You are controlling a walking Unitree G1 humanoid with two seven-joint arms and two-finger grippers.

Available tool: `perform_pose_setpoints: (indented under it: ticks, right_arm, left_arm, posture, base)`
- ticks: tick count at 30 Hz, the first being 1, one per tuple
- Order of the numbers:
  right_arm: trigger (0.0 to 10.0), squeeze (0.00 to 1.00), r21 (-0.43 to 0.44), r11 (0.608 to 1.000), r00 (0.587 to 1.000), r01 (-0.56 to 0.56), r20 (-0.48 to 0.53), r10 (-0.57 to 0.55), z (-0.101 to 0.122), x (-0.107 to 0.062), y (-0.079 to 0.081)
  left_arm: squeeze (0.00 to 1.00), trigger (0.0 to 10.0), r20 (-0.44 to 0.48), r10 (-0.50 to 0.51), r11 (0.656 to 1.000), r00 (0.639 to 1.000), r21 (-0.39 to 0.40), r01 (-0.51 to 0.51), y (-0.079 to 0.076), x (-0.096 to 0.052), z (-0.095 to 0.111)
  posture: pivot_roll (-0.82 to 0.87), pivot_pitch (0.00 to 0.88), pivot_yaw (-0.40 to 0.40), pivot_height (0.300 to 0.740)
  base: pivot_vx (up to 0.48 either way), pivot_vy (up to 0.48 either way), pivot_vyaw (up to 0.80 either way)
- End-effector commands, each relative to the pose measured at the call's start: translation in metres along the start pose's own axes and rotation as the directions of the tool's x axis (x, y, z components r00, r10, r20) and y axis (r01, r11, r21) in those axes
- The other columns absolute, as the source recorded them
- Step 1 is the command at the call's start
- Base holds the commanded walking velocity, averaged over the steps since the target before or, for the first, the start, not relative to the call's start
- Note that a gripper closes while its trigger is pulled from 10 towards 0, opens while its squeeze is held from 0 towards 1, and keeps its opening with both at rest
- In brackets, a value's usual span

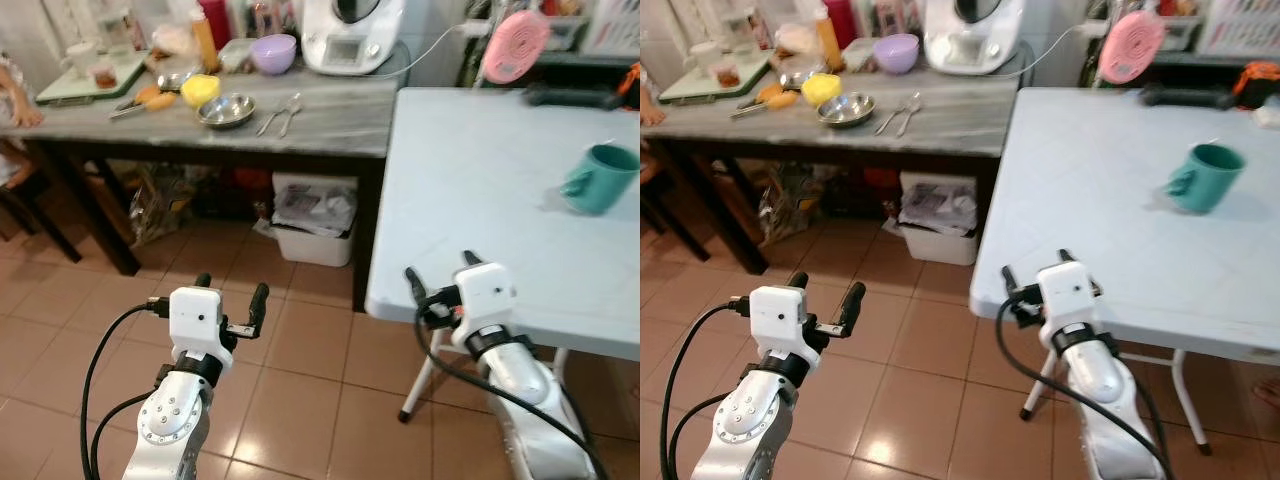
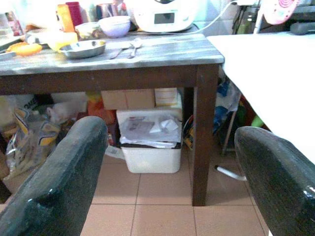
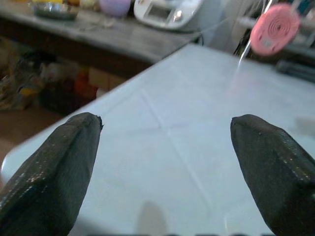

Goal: Setting the table

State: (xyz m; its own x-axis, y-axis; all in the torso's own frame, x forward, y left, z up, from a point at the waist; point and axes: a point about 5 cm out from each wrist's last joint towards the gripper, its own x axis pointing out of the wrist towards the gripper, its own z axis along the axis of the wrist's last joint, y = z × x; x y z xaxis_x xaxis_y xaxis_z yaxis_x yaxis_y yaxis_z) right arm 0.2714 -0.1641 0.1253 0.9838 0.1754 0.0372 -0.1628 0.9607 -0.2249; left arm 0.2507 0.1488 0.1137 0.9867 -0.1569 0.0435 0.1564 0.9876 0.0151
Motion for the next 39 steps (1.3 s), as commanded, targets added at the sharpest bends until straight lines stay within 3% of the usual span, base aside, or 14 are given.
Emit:
perform_pose_setpoints:
  ticks: [1,14,23,39]
  right_arm:
    - [10.0,0.00,0.002,1.000,1.000,-0.004,0.017,0.003,0.004,0.000,0.003]
    - [10.0,0.00,0.013,1.000,1.000,0.010,0.019,-0.010,0.005,0.001,0.007]
    - [10.0,0.00,0.015,1.000,1.000,0.006,0.016,-0.006,0.006,0.005,0.009]
    - [10.0,0.00,0.007,1.000,1.000,-0.010,0.017,0.010,0.006,0.009,0.010]
  left_arm:
    - [0.00,10.0,-0.011,0.016,1.000,1.000,0.008,-0.015,0.006,-0.001,-0.001]
    - [0.00,10.0,-0.015,-0.004,1.000,1.000,0.015,0.004,0.004,0.002,0.000]
    - [0.00,10.0,-0.004,0.004,1.000,1.000,0.006,-0.004,0.004,0.002,0.000]
    - [0.00,10.0,0.017,0.002,1.000,1.000,0.030,-0.002,0.001,0.003,0.002]
  posture:
    - [-0.20,0.080,0.099,0.740]
    - [-0.19,0.086,0.107,0.740]
    - [-0.19,0.082,0.098,0.740]
    - [-0.19,0.067,0.090,0.740]
  base:
    - [0.000,-0.375,0.00]
    - [0.000,-0.352,0.00]
    - [0.000,0.000,0.00]
    - [0.000,0.000,-0.69]
